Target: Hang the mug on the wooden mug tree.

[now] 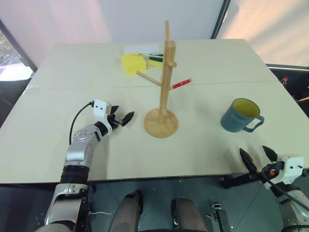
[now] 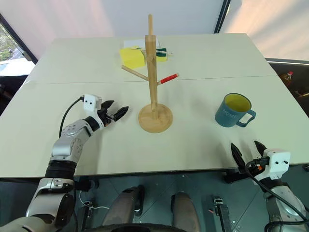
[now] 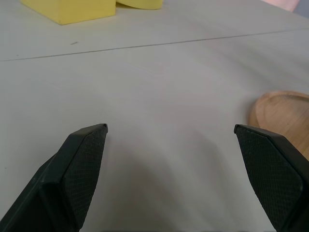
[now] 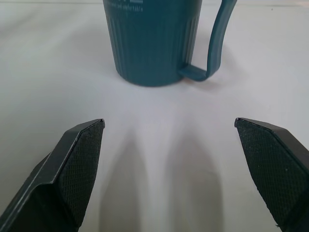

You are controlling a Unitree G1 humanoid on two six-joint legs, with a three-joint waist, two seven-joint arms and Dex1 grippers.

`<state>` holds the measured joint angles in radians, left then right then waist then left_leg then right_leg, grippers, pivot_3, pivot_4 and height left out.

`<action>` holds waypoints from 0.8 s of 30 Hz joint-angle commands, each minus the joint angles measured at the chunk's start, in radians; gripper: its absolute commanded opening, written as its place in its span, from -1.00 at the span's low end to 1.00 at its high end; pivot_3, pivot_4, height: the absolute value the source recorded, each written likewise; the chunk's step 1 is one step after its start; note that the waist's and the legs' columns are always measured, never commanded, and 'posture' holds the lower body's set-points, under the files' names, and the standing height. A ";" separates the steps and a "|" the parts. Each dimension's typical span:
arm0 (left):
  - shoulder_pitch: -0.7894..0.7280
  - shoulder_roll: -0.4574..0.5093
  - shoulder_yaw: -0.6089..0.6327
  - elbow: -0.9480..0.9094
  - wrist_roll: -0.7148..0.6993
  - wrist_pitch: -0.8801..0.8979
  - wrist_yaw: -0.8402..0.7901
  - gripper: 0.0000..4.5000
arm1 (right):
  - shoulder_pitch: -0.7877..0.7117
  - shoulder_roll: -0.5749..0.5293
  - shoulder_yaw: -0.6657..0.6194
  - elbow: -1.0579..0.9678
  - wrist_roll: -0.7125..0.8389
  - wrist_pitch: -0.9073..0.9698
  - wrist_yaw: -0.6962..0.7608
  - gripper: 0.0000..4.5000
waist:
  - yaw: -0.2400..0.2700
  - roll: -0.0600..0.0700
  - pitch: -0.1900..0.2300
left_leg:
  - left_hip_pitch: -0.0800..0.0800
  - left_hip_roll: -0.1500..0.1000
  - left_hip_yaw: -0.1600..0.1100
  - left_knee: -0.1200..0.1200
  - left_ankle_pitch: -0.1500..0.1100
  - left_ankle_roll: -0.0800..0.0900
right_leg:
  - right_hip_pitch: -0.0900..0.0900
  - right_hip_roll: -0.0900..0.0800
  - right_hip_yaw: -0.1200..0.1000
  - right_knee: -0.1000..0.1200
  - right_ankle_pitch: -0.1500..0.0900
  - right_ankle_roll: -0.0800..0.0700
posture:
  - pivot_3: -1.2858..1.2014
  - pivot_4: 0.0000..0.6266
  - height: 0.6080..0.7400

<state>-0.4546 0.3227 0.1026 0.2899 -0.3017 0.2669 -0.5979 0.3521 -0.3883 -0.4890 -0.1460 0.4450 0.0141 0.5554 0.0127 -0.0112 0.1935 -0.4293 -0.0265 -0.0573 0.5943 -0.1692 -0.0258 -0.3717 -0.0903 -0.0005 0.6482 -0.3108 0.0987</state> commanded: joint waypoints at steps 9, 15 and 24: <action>0.025 0.027 -0.013 -0.097 -0.023 0.007 -0.072 1.00 | 0.012 -0.012 -0.023 -0.051 -0.005 0.004 -0.047 0.99 | -0.001 0.000 0.000 | 0.000 0.000 0.000 0.000 0.000 0.000 | 0.000 0.000 0.000 0.000 0.000 0.000 | 0.03 -0.52 1.00; 0.135 0.095 -0.079 -0.364 -0.163 0.080 -0.319 1.00 | 0.002 -0.016 -0.044 -0.063 0.000 0.017 -0.088 0.99 | -0.001 0.000 0.000 | 0.000 0.000 0.000 -0.002 0.000 0.000 | 0.000 -0.001 0.000 -0.001 0.000 0.000 | 0.03 -0.52 1.00; 0.159 0.193 -0.249 -0.604 -0.243 0.193 -0.509 1.00 | -0.071 -0.020 -0.059 -0.023 -0.025 0.017 -0.160 0.99 | -0.001 0.004 -0.002 | 0.000 0.000 0.002 -0.001 -0.001 -0.002 | 0.000 -0.003 0.002 -0.002 0.000 -0.002 | 0.03 -0.52 1.00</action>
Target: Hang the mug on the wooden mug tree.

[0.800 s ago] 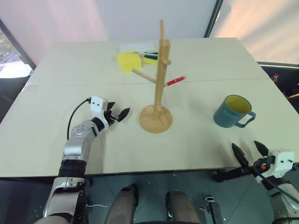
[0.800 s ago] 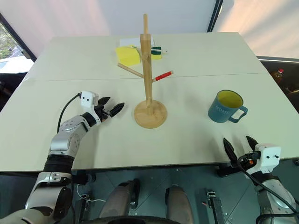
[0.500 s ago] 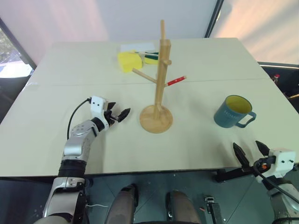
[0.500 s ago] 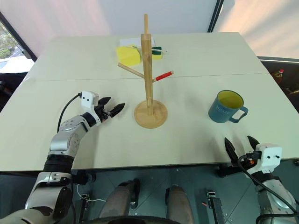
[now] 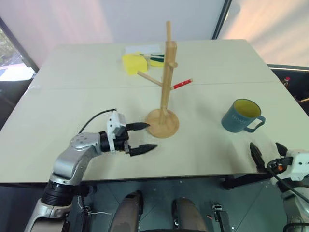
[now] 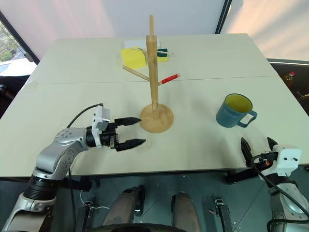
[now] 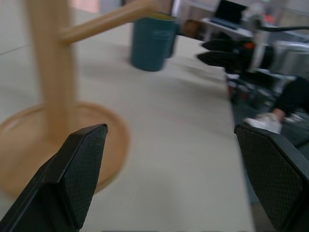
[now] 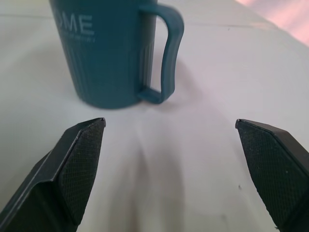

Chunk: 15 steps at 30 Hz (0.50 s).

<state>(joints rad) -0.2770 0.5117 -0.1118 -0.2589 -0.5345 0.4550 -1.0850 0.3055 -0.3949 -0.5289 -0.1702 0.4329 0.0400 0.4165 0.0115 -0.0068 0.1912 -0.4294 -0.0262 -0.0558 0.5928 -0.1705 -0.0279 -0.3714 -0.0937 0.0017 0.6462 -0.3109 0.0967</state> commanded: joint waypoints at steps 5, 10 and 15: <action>-0.044 -0.022 -0.081 -0.074 0.007 -0.011 -0.002 1.00 | -0.096 -0.013 0.013 0.049 -0.059 -0.010 -0.056 0.99 | 0.000 0.000 0.000 | 0.000 0.000 0.000 0.000 0.001 0.002 | 0.000 0.001 0.000 0.000 0.000 0.000 | 0.03 -0.52 1.00; -0.040 -0.026 -0.086 -0.084 0.004 -0.014 0.011 1.00 | -0.167 -0.017 0.026 0.117 -0.093 -0.014 -0.082 0.99 | 0.000 0.000 0.000 | 0.000 0.000 0.000 0.000 0.002 0.003 | 0.000 0.002 -0.001 0.000 0.000 0.000 | 0.03 -0.52 1.00; -0.033 -0.025 -0.086 -0.089 0.005 -0.019 0.025 1.00 | -0.223 -0.017 0.028 0.174 -0.108 -0.024 -0.095 0.99 | 0.000 0.000 0.000 | 0.000 0.000 0.000 0.000 0.002 0.003 | 0.000 0.002 -0.002 0.000 0.000 0.000 | 0.03 -0.52 1.00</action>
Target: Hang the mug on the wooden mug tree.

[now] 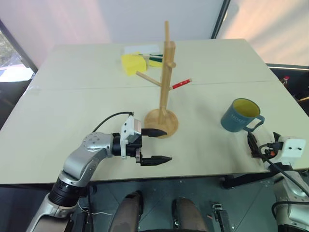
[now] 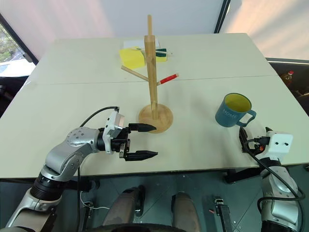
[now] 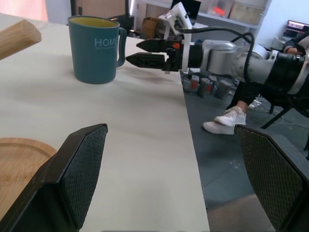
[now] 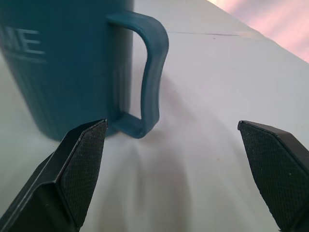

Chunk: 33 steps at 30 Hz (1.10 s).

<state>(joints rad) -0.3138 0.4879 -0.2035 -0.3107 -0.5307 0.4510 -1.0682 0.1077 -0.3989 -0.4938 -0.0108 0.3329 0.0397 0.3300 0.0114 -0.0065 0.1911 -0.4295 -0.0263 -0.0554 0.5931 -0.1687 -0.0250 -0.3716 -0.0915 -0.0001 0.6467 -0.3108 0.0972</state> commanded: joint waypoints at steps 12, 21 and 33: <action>0.018 0.004 0.011 -0.062 -0.006 -0.019 0.030 1.00 | -0.157 -0.028 0.019 0.135 -0.034 -0.025 -0.021 0.99 | -0.002 0.000 0.000 | 0.000 0.000 0.000 0.001 0.000 0.000 | 0.000 0.003 0.000 0.001 0.000 0.000 | 0.03 -0.52 1.00; 0.041 0.009 0.023 -0.077 -0.002 -0.026 0.054 1.00 | -0.185 -0.024 0.049 0.124 -0.020 -0.003 0.001 -0.77 | -0.002 0.000 0.000 | 0.001 0.001 0.000 0.001 0.000 0.000 | 0.000 0.003 0.000 0.001 0.000 0.000 | 0.03 -0.52 1.00; 0.075 0.048 0.127 -0.042 -0.011 -0.043 0.090 1.00 | -0.130 -0.220 0.225 -0.207 -0.088 0.006 0.240 -0.99 | -0.007 0.003 0.001 | 0.001 0.001 0.001 0.001 0.000 0.000 | 0.000 0.004 0.001 0.002 0.000 0.000 | 0.03 -0.52 1.00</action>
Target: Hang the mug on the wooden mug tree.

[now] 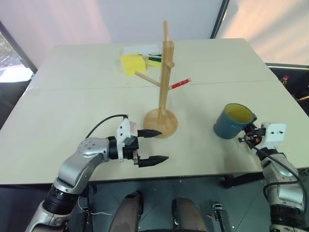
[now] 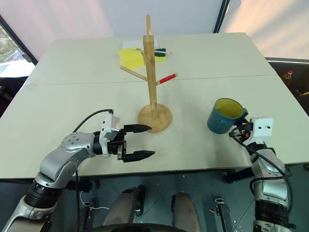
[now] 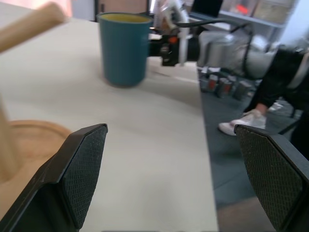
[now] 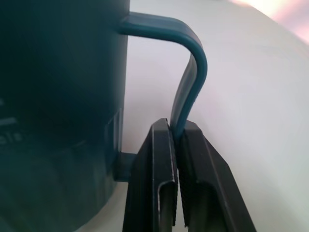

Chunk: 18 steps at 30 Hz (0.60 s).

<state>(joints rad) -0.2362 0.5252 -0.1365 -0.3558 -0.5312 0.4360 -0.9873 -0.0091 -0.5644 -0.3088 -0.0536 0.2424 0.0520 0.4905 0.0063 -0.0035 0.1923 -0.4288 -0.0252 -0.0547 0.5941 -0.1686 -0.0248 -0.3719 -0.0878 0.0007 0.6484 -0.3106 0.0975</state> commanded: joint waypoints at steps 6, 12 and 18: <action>-0.053 0.027 0.182 0.050 -0.089 -0.005 0.010 1.00 | -0.221 -0.211 0.133 -0.357 0.058 0.146 0.206 -0.99 | -0.002 -0.001 0.001 | 0.000 0.002 -0.001 0.001 0.000 0.000 | 0.000 0.000 -0.001 0.000 0.000 -0.001 | 0.03 -0.52 1.00; -0.113 0.041 0.240 0.045 -0.170 0.057 0.024 1.00 | -0.431 -0.211 0.201 -0.230 0.086 0.164 0.307 -0.99 | 0.007 -0.005 0.002 | -0.002 0.001 -0.002 0.002 0.000 0.000 | 0.001 -0.001 -0.002 -0.003 0.000 -0.001 | 0.03 -0.52 1.00; -0.109 0.046 0.239 0.021 -0.190 0.077 0.035 1.00 | -0.578 -0.184 0.246 -0.015 0.097 0.082 0.457 -0.99 | 0.001 -0.005 0.002 | -0.006 0.000 -0.001 0.002 0.000 0.000 | -0.002 0.000 -0.002 -0.003 0.002 0.003 | 0.03 -0.52 1.00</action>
<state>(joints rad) -0.3411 0.5653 0.0869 -0.2905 -0.6914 0.5155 -0.9541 -0.5437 -0.7538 -0.0479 -0.0907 0.3165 0.1722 0.9136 0.0069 -0.0084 0.1944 -0.4347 -0.0254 -0.0560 0.5959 -0.1686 -0.0249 -0.3748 -0.0878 -0.0017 0.6465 -0.3080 0.1008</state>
